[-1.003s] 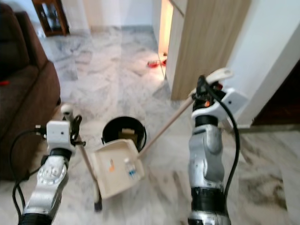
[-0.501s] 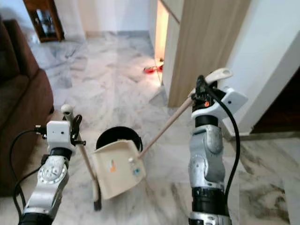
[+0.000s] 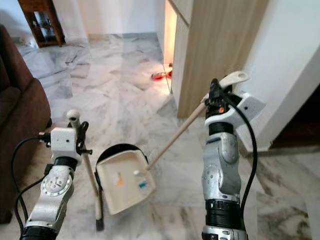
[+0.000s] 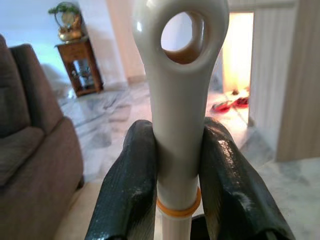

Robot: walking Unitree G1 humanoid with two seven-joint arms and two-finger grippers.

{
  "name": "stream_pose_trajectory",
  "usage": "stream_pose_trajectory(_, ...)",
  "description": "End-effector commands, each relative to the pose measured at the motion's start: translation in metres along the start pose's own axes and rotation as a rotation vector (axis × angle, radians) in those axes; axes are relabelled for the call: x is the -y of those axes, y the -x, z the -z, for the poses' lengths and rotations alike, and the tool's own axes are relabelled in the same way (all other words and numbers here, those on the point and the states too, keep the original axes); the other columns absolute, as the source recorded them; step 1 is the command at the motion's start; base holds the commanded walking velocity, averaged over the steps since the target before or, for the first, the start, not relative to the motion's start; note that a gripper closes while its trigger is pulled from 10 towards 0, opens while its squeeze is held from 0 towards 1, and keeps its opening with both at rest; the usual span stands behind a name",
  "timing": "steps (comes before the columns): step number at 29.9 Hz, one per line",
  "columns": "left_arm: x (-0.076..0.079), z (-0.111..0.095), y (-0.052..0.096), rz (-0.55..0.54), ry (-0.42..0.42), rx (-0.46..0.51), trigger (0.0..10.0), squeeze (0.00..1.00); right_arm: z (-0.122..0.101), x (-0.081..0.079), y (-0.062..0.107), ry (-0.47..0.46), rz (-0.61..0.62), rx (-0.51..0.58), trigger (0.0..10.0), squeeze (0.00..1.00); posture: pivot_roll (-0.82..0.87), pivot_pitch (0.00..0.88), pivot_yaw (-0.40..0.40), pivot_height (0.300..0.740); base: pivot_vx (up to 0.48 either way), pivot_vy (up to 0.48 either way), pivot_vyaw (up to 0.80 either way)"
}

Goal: Sweep floor

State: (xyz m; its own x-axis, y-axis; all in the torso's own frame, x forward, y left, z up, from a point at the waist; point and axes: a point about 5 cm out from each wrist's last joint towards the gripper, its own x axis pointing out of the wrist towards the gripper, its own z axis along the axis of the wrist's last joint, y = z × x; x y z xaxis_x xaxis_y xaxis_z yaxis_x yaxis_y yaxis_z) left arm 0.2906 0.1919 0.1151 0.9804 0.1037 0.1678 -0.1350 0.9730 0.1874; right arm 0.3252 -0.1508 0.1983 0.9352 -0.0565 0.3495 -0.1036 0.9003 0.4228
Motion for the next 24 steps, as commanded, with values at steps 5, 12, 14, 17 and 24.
stream_pose_trajectory(5, 0.0046, -0.0157, -0.0056, 0.012, 0.009, 0.081, 10.0, 0.0, -0.0173, -0.003, -0.0045, -0.05, -0.008, 0.083, 10.0, 0.0, 0.03, 0.0, 0.014, 0.74, 0.124, 0.0, 0.0)
stream_pose_trajectory(12, 0.003, -0.015, -0.0055, 0.005, 0.017, 0.075, 10.0, 0.0, -0.0169, -0.0037, -0.0049, -0.051, -0.008, 0.082, 10.0, 0.0, 0.03, 0.0, 0.012, 0.74, 0.0, 0.0, 0.0)
stream_pose_trajectory(14, 0.003, -0.0146, -0.0058, 0.002, 0.023, 0.069, 10.0, 0.0, -0.0169, -0.0041, -0.0051, -0.054, -0.008, 0.083, 10.0, 0.0, 0.03, 0.0, 0.012, 0.74, 0.0, 0.0, 0.0)
stream_pose_trajectory(17, 0.0031, -0.0146, -0.0061, 0.001, 0.024, 0.067, 10.0, 0.0, -0.0172, -0.0038, -0.0052, -0.057, -0.006, 0.086, 10.0, 0.0, 0.03, 0.0, 0.011, 0.74, 0.0, 0.36, 0.0)
stream_pose_trajectory(24, 0.0029, -0.0143, -0.0061, 0.001, 0.025, 0.065, 10.0, 0.0, -0.0174, -0.0018, -0.0054, -0.051, 0.008, 0.086, 10.0, 0.0, 0.03, 0.0, 0.01, 0.74, 0.0, 0.375, 0.0)
